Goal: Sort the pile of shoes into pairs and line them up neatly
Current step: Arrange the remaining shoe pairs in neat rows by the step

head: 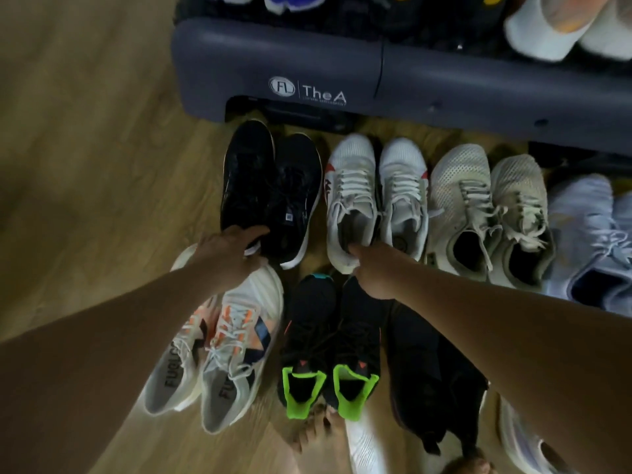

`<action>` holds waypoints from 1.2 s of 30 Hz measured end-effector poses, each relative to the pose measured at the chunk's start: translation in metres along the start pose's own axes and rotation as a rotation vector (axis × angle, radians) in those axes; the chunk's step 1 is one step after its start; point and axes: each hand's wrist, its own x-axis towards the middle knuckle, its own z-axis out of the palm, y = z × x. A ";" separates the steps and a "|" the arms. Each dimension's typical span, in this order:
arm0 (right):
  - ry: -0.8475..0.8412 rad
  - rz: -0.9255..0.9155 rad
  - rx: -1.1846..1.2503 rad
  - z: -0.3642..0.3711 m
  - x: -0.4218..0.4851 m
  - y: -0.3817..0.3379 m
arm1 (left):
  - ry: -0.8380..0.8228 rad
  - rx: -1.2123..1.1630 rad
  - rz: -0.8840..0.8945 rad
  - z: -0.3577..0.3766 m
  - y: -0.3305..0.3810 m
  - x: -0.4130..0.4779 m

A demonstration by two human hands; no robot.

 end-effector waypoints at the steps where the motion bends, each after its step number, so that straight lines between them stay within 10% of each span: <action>1: -0.016 -0.008 0.007 -0.008 -0.005 0.000 | -0.003 0.038 -0.021 -0.003 0.003 0.000; 9: 0.770 0.146 -0.038 -0.169 -0.030 0.034 | 0.296 0.189 -0.031 -0.091 0.062 0.036; 17: 0.581 0.235 -0.230 -0.237 -0.003 0.052 | 0.714 0.236 0.002 -0.226 0.117 0.102; 26: 0.443 0.325 -0.233 -0.232 0.002 0.047 | 0.228 0.186 -0.116 -0.285 0.148 0.152; 36: 0.401 0.271 -0.238 -0.233 -0.025 0.041 | 0.227 0.365 -0.049 -0.280 0.135 0.140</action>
